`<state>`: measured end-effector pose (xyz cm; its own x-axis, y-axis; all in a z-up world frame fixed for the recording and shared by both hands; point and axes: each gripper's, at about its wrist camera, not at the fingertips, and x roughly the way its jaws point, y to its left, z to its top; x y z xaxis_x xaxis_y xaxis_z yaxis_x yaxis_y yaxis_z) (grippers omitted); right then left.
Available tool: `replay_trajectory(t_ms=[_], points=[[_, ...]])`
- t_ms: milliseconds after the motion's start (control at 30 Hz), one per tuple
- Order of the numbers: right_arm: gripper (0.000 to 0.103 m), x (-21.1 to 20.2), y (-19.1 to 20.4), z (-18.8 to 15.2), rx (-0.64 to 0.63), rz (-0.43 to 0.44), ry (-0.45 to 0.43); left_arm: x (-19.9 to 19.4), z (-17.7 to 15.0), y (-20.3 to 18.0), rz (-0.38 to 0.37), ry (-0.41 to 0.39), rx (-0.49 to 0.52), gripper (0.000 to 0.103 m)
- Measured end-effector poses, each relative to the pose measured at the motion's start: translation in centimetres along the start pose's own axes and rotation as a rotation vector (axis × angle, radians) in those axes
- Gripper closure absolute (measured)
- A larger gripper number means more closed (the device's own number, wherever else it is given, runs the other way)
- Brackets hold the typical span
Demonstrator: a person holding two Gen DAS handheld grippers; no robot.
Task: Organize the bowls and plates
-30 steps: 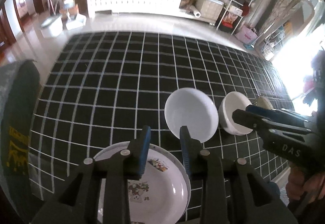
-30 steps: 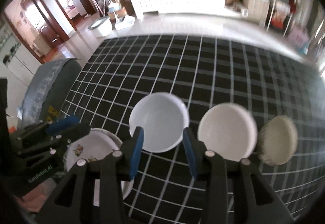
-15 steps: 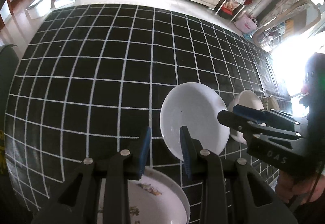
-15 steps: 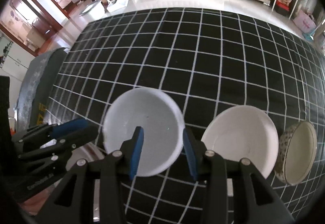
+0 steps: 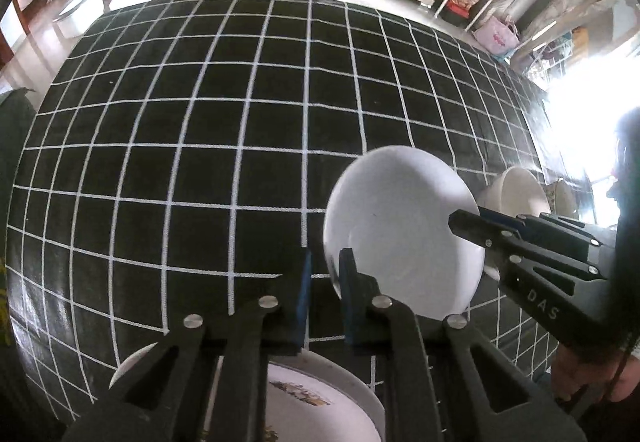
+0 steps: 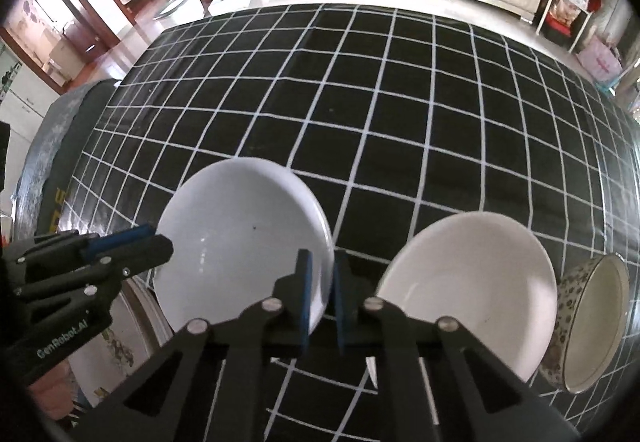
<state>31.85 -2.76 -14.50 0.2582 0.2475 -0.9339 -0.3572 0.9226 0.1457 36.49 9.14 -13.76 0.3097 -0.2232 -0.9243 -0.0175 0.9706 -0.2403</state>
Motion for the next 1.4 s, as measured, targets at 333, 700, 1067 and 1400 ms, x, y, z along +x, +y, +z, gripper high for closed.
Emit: replay_trajectory(t_ms=[333, 700, 1067, 1400], points=[[0.090, -0.2, 0.3, -1.6, 0.023, -0.017, 0.009, -0.1, -1.5, -1.5, 0.015, 0.024, 0.023, 0.093], [0.090, -3.4, -0.6, -6.9, 0.093, -0.016, 0.022, -1.8, -6.0, -4.4, -0.005, 0.045, 0.059, 0.093], [0.090, -5.6, -2.8, -12.9, 0.172, -0.020, 0.045, -1.7, -9.9, -8.3, -0.003, 0.074, 0.135, 0.093], [0.090, -6.1, -3.9, -15.1, 0.201, -0.019, 0.053, -0.9, -11.1, -9.3, 0.004, 0.092, 0.143, 0.093]])
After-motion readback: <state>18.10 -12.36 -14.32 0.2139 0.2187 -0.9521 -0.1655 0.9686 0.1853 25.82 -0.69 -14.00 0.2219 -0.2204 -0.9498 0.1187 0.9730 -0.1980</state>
